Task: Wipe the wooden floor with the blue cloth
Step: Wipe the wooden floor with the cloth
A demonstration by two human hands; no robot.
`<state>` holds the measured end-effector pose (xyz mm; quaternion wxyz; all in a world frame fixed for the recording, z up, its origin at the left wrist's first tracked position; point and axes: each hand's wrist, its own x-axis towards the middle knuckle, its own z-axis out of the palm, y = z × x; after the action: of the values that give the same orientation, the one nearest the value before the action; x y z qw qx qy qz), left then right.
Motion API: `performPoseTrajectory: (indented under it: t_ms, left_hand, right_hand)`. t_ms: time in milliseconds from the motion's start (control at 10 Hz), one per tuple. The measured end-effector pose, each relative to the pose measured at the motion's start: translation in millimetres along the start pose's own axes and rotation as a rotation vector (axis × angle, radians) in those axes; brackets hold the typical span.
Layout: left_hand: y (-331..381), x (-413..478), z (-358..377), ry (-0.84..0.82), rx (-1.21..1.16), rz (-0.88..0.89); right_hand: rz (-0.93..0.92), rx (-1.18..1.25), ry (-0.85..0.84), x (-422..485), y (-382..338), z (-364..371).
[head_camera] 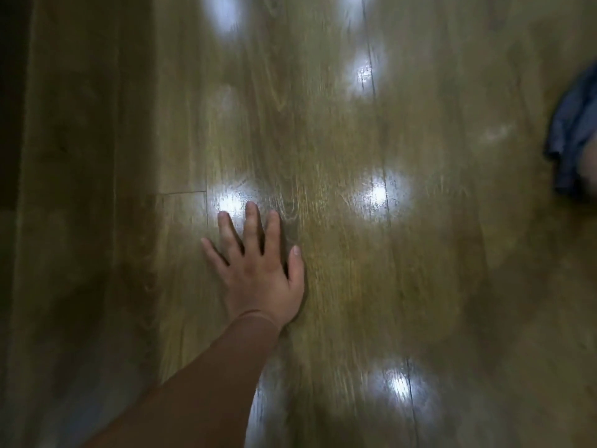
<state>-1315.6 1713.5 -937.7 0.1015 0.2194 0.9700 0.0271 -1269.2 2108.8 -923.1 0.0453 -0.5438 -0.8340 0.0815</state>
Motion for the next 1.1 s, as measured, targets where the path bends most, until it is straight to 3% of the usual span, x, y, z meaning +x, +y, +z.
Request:
performPoseTrajectory:
  t_ms: [100,200,400,500,600,700,800,900,1000,1100]
  left_hand:
    - [1,1,-2,-0.015,-0.007,-0.008]
    - [3,1,-5,-0.008,-0.043,-0.024]
    - [-3,0,2,0.085,-0.086,-0.03]
    - [-1,3,3,0.11,-0.083,-0.042]
    - [2,2,0,0.113,-0.11,-0.039]
    - [0,1,3,0.095,-0.075,-0.013]
    - [-1,2,10,0.112,-0.047,0.021]
    - [-4,3,12,0.111,-0.101,0.0]
    - [-1,-4,11,0.127,-0.024,0.019]
    - [13,21,11,0.227,-0.404,0.244]
  right_hand:
    - [0.201,-0.096,0.089,-26,33,-21]
    - [-0.097,-0.08,0.073,-78,-54,3]
    - [-0.923,-0.036,-0.028,-204,-235,45]
    - [-1.077,-0.127,-0.109,-192,-258,51]
    - [-0.972,-0.013,-0.123,-162,-203,37]
    - [-0.531,0.102,-0.003,-130,-80,12]
    - [-0.179,0.049,0.001,-112,28,-16]
    - [-0.03,-0.018,0.038,-124,30,-17]
    - [-0.123,0.02,0.046,-179,-42,-6]
    - [-0.406,0.148,-0.013,-240,-138,19]
